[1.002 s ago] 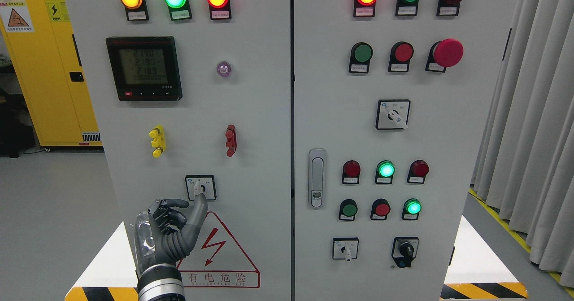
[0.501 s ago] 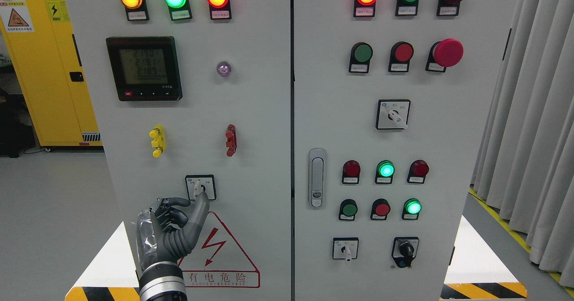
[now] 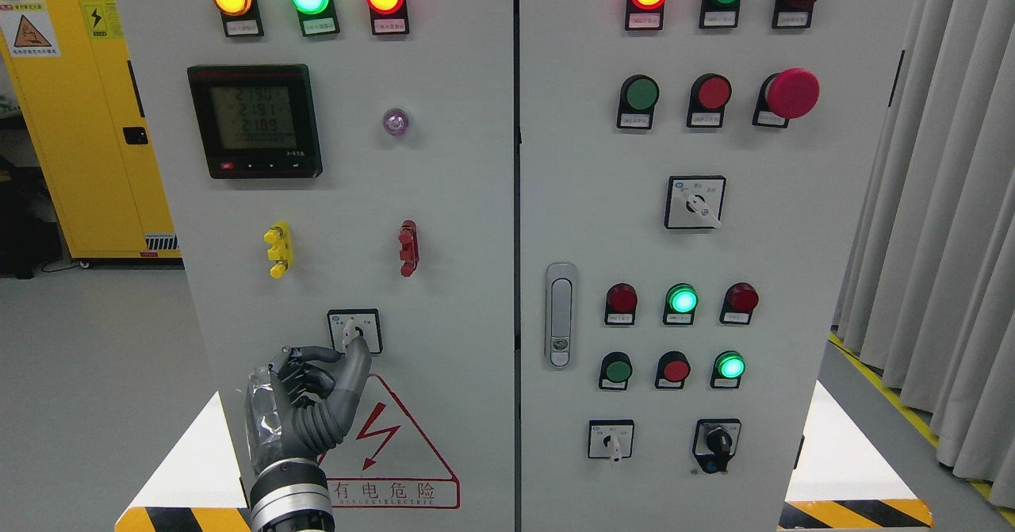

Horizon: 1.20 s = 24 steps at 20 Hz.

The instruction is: Turn on light switch 1

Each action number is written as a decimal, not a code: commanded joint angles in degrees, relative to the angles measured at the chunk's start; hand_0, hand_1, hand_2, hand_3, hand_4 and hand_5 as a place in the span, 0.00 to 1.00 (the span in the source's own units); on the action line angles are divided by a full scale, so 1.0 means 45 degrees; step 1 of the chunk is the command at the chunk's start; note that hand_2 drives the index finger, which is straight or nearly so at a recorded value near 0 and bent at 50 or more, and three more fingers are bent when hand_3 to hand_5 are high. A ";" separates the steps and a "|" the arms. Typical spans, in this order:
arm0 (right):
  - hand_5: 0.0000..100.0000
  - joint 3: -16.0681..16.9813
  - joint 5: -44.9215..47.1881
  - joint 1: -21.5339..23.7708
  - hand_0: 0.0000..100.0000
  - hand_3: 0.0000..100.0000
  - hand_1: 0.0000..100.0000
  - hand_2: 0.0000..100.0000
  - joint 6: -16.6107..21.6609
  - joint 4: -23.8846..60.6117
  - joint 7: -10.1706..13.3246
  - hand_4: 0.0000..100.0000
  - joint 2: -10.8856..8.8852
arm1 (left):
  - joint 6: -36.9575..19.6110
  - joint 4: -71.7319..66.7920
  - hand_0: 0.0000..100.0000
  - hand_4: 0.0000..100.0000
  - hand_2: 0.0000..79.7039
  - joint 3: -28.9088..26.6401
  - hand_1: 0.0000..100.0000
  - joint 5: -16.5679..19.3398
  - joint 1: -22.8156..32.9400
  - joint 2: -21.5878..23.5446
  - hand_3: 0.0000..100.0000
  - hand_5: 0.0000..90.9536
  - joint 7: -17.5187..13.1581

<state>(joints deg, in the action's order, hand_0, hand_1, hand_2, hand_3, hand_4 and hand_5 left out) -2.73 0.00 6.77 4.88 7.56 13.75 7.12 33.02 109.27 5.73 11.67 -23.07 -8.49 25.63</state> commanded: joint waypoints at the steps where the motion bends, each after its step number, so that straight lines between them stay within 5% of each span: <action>1: 0.00 0.0000 0.0371 -0.0001 0.00 0.00 0.50 0.04 -0.0010 0.0000 0.0010 0.00 0.0000 | 0.0006 -0.0180 0.19 0.87 0.77 0.0075 0.68 0.0005 -0.0107 -0.0009 0.92 0.94 0.0007; 24: 0.00 0.0000 0.0371 -0.0001 0.00 0.00 0.50 0.04 -0.0010 0.0000 0.0010 0.00 0.0000 | 0.0104 -0.0336 0.19 0.88 0.78 0.0094 0.67 0.0103 -0.0224 -0.0028 0.92 0.94 0.0007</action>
<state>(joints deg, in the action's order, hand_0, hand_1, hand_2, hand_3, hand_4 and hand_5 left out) -2.72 0.00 6.77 4.88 7.56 13.75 7.12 33.47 108.15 6.10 12.04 -23.98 -8.57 25.63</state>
